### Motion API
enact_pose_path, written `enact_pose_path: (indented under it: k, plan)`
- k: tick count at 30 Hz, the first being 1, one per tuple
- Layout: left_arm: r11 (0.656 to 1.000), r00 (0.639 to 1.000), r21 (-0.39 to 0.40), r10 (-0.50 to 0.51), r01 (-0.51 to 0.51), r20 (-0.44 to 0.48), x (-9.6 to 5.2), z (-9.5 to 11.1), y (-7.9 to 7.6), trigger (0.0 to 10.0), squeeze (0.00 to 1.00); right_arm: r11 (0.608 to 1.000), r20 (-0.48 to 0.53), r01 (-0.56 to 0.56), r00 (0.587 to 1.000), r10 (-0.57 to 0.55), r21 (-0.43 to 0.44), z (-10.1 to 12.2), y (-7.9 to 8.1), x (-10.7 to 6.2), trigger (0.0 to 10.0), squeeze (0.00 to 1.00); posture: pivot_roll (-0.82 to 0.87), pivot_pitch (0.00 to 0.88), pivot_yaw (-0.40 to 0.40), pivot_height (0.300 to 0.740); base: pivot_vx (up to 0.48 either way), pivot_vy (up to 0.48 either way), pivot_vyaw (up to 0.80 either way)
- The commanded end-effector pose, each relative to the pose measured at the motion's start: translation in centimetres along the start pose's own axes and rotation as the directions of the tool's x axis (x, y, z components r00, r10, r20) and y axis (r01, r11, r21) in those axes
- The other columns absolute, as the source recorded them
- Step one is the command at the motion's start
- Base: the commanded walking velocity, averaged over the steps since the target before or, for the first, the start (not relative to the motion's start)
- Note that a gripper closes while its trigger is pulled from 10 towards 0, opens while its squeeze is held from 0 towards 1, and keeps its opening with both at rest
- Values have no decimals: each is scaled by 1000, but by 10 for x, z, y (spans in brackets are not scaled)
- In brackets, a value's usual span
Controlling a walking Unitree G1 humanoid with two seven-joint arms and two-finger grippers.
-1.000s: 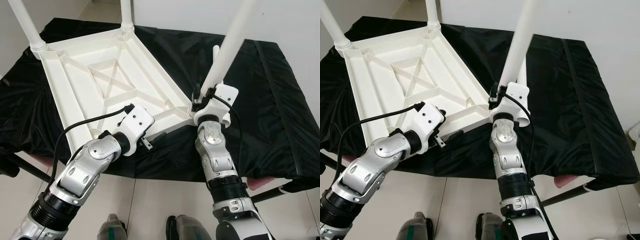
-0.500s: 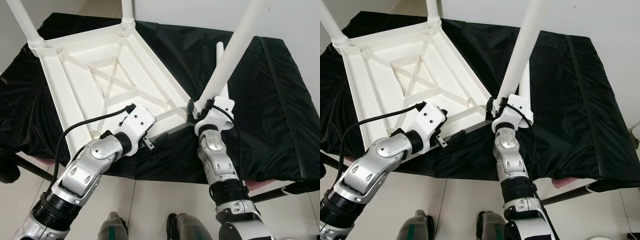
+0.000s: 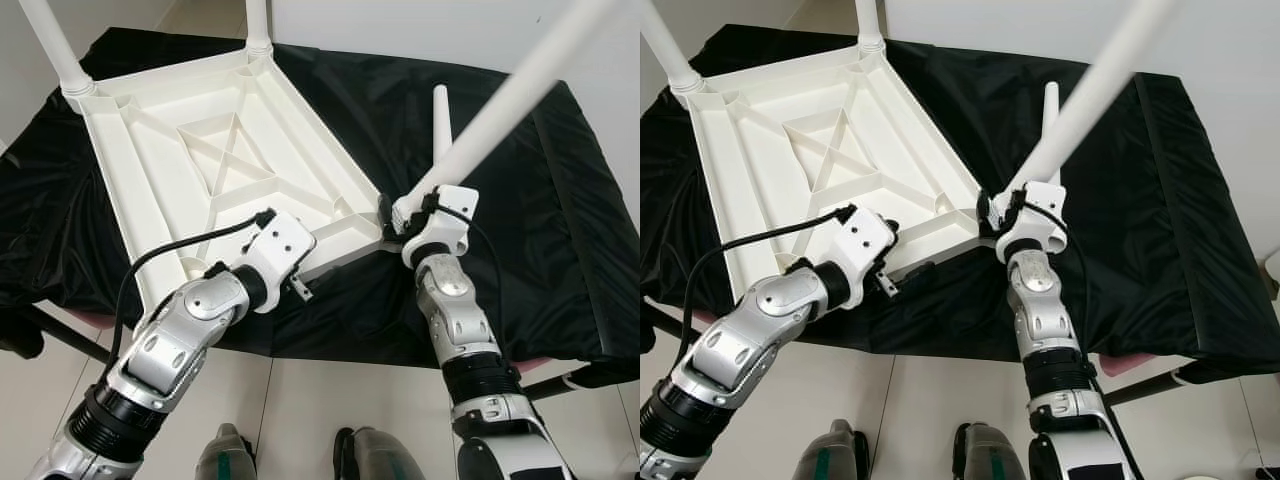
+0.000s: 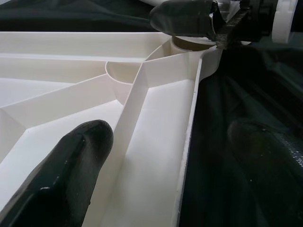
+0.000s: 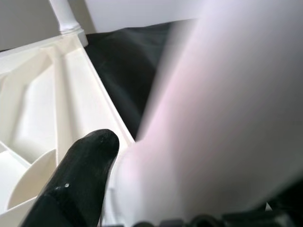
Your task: Building children table
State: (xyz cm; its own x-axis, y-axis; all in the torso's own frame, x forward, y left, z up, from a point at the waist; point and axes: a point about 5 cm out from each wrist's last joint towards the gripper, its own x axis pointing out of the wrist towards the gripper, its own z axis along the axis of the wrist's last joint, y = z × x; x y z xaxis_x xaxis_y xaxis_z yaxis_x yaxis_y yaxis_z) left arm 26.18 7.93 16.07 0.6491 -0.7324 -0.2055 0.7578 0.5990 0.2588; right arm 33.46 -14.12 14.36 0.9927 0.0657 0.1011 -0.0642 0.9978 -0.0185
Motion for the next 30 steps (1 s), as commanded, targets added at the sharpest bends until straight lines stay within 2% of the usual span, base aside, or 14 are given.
enact_pose_path:
  k: [1,2,3,18,20,25,26,28,30]
  plan:
    - [997,997,14,-77,76,2,1,1,-5,10000,0,999,-8,-42,999,42,3,0,0,1,10000,0,-36,60,-8,740,0,0,0]
    - [997,997,15,-77,77,3,2,1,-5,10000,0,997,-11,-79,997,79,3,0,0,2,10000,0,-37,60,-8,740,0,0,0]
    - [997,997,16,-78,77,4,2,1,-5,10000,0,994,-18,-109,994,109,2,0,-1,3,0,0,-38,56,-7,740,0,0,0]
    - [998,998,21,-67,67,-2,0,-1,-2,10000,0,980,-2,-196,981,196,-25,9,-7,14,0,0,-25,52,-14,740,0,0,0]
    - [997,997,33,-73,74,-22,-4,-5,2,10000,0,971,21,-235,971,236,-32,18,-9,19,0,0,-27,58,-15,740,0,0,0]
    - [997,997,45,-55,58,-60,-8,-13,13,10000,0,965,26,-258,966,259,-47,24,-12,22,39,0,-26,62,-17,740,0,0,0]
    - [998,996,37,-43,46,-74,-11,-16,21,10000,1000,961,22,-269,962,271,-60,26,-14,23,10000,0,-27,64,-19,740,0,0,0]
    - [998,995,45,-27,32,-100,-17,-21,36,10000,1000,950,14,-300,953,302,-83,29,-16,24,10000,0,-28,64,-20,740,0,0,0]
    - [998,994,56,-20,26,-108,-19,-22,41,10000,1000,947,11,-309,950,312,-88,30,-16,25,10000,0,-28,64,-20,740,0,0,0]
